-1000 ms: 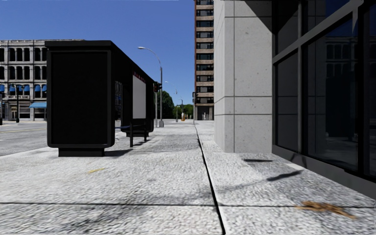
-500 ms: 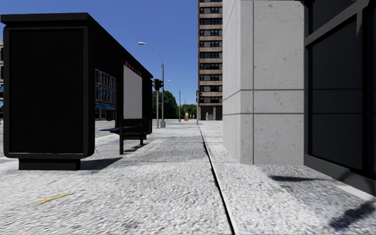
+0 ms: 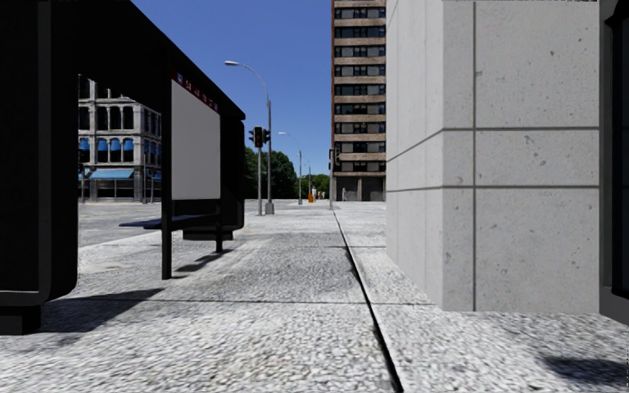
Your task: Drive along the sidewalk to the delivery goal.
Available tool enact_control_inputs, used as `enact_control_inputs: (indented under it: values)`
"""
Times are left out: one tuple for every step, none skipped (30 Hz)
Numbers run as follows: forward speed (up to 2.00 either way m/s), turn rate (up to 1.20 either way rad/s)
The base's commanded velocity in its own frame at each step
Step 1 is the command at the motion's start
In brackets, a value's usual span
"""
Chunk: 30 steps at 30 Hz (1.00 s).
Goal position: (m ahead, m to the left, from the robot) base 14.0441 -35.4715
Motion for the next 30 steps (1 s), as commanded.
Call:
enact_control_inputs:
  values:
    - [2.0,0.0]
    - [2.0,0.0]
    - [2.0,0.0]
    - [2.0,0.0]
    - [2.0,0.0]
    - [2.0,0.0]
    - [2.0,0.13]
    - [2.0,0.13]
    - [2.0,0.22]
    - [2.0,0.25]
    - [2.0,0.25]
    - [2.0,0.26]
    - [2.0,0.25]
    - [2.0,0.14]
    - [2.0,0.14]
    - [2.0,0.01]
    - [2.0,0.0]
    - [2.0,0.0]
    - [2.0,0.0]
    - [2.0,0.0]
    - [2.0,0.0]
    - [2.0,0.0]
    - [2.0,0.0]
    - [2.0,0.0]
    - [2.0,0.0]
    - [2.0,0.0]
    - [2.0,0.0]
    - [2.0,0.0]
    - [2.0,0.0]
    - [2.0,0.0]
